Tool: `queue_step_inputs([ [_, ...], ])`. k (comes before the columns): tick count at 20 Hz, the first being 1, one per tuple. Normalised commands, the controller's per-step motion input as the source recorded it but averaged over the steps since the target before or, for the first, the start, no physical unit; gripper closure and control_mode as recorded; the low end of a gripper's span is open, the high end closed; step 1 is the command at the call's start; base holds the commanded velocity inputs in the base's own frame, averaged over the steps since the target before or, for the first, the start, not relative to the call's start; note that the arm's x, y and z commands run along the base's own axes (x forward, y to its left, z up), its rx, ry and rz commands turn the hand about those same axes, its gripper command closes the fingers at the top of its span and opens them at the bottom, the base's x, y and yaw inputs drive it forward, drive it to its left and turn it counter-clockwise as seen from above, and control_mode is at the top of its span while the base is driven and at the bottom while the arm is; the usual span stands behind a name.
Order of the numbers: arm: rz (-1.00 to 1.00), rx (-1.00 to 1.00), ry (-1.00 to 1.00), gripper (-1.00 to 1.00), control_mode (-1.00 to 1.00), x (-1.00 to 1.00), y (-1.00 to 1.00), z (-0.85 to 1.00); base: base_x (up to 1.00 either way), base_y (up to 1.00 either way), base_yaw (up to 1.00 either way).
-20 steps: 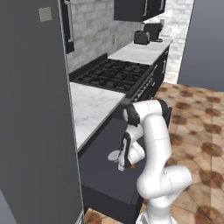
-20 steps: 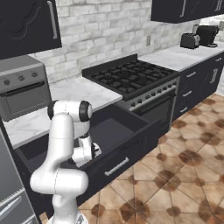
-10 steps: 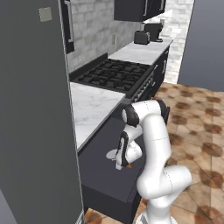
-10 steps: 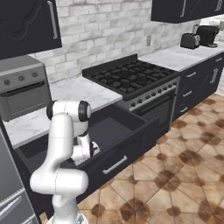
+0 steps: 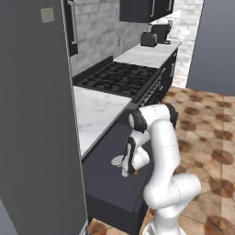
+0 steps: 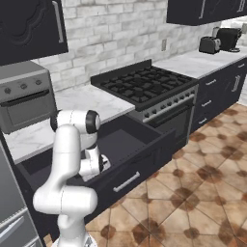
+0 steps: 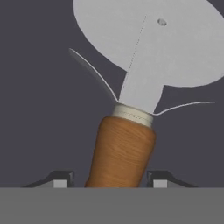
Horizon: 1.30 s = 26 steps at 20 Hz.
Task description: Take the pizza cutter from the drawer on the right and place it on the dining counter for cutting.
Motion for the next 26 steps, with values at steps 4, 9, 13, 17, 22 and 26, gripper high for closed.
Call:
queue_step_inputs([
  [4, -0.01, -0.05, -0.04, 1.00, -1.00, -0.01, 0.00, 0.55, 0.00, 0.00, 0.00],
  [9, -0.04, -0.06, -0.03, 1.00, -1.00, -0.10, 0.00, 0.89, 0.00, 0.00, 0.00],
  [13, -0.04, -0.04, -0.01, 1.00, -1.00, -0.14, 0.00, 1.00, 0.00, 0.00, 0.00],
  [17, -0.01, -0.01, 0.00, 1.00, -1.00, -0.19, -0.03, 0.91, 0.00, 0.00, 0.00],
  [22, 0.00, 0.00, 0.00, 1.00, -1.00, -0.20, -0.24, 0.84, 0.00, 0.00, 0.00],
  [26, -0.03, 0.00, 0.00, 1.00, -1.00, -0.13, -0.32, 1.00, 0.00, 0.00, 0.00],
])
